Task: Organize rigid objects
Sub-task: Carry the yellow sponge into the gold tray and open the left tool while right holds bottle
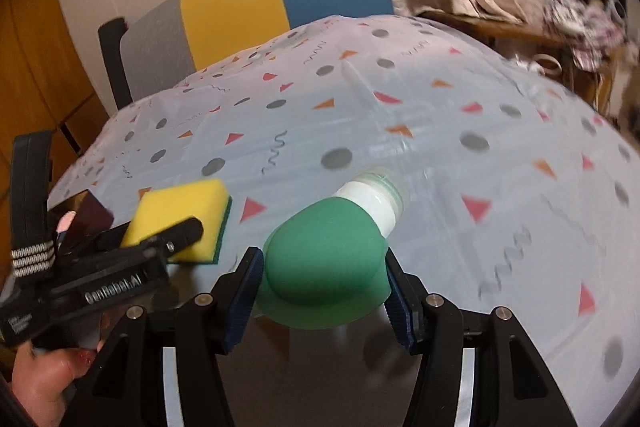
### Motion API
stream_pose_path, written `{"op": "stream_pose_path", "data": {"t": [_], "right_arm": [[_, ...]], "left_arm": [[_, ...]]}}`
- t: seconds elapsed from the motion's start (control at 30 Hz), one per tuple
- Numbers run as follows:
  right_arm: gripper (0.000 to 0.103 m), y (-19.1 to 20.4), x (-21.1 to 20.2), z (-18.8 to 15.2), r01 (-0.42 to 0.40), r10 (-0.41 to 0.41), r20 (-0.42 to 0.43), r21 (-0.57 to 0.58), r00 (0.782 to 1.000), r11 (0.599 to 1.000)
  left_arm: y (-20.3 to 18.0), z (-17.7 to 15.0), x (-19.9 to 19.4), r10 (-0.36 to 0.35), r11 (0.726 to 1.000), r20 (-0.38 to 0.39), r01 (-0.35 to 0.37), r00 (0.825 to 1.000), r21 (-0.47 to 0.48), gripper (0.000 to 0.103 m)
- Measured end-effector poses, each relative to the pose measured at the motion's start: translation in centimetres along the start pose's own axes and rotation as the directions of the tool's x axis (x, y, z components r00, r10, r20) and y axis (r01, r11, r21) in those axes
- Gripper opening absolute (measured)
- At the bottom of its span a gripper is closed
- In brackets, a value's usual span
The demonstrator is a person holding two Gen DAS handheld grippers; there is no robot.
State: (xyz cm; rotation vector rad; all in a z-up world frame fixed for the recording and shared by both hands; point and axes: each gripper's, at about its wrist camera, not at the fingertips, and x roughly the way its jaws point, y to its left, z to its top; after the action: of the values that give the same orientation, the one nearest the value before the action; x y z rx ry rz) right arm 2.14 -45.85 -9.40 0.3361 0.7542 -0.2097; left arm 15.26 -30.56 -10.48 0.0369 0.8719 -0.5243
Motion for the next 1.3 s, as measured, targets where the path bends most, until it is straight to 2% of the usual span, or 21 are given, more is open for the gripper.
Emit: {"op": "stream_pose_path", "data": {"t": [0.17,0.43,0.6,0.77,1.03,1.3], "right_arm": [[0.058,-0.6,-1.4,-1.7,-0.016,0.016,0.005,0.067,1.000,0.998],[0.058,-0.1,-2.5,-3.2,-0.032,0.031,0.013,0.107,0.999,0.994],[0.058,0.8,-3.8,-3.5,-0.048,0.045,0.031,0.110,0.999,0.993],[0.058,1.9,-4.8,-3.9,-0.050,0.046,0.040,0.093,0.998,0.994],[0.058,3.9,-5.7,-4.7,-0.060,0.058,0.034,0.077,0.998,0.995],[0.058,6.1,-7.3,-5.2,-0.089,0.086,0.042,0.074,0.995,0.993]], "left_arm": [[0.1,-0.9,-3.5,-0.044,0.998,0.042,0.045,0.998,-0.035,0.093],[1.4,-2.4,-12.0,-0.099,0.994,0.132,0.104,0.986,-0.033,0.093],[4.4,-3.4,-16.3,-0.077,0.995,0.172,0.087,0.982,-0.048,0.093],[9.4,-5.3,-20.1,-0.009,0.993,0.205,0.032,0.979,-0.112,0.093],[18.3,-7.8,-21.6,0.121,0.970,0.145,-0.086,0.982,-0.228,0.094],[25.1,-9.2,-19.5,0.177,0.936,0.040,-0.155,0.983,-0.317,0.094]]}}
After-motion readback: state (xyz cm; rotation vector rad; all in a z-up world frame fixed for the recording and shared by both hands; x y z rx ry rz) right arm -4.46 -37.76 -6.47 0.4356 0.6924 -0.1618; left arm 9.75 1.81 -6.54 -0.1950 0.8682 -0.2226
